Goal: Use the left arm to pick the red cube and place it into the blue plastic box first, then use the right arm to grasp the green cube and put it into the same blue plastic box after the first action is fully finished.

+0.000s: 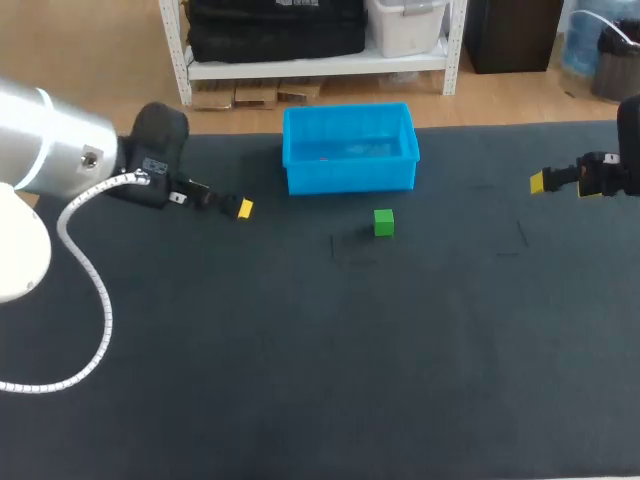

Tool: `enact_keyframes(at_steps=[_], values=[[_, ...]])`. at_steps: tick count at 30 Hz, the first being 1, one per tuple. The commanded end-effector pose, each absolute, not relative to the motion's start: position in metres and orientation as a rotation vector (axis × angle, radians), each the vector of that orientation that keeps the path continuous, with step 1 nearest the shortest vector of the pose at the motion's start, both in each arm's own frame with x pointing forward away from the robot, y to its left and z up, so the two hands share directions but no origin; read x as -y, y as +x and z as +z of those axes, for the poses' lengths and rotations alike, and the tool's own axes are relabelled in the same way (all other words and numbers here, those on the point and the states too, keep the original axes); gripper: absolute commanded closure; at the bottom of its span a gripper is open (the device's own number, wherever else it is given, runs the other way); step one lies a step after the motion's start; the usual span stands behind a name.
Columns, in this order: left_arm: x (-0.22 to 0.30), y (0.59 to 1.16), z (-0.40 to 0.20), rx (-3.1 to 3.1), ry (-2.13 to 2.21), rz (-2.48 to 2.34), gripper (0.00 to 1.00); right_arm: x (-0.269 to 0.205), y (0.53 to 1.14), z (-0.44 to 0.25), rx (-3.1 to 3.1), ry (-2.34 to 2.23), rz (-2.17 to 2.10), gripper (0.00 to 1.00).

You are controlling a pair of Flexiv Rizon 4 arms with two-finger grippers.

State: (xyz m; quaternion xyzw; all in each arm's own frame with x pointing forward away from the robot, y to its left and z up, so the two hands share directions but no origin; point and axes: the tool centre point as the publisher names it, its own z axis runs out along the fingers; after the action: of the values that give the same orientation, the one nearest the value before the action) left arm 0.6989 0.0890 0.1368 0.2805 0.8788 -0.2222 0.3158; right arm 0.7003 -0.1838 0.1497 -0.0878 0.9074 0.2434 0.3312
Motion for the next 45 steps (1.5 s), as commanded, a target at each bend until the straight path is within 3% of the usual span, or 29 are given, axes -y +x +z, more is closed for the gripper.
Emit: enact_keyframes(at_steps=[1,22,45], values=[[-0.094,0.697,0.139,-2.327,0.791,-0.603,0.0,0.184,0.7,0.15,-2.372,-0.231,0.636,0.0],[-0.094,0.697,0.139,-2.327,0.791,-0.603,0.0,0.169,0.717,0.163,-2.45,-0.308,0.405,0.0],[-0.094,0.697,0.139,-2.327,0.791,-0.603,0.0,0.09,0.739,0.165,-2.552,-0.521,0.057,0.0]])
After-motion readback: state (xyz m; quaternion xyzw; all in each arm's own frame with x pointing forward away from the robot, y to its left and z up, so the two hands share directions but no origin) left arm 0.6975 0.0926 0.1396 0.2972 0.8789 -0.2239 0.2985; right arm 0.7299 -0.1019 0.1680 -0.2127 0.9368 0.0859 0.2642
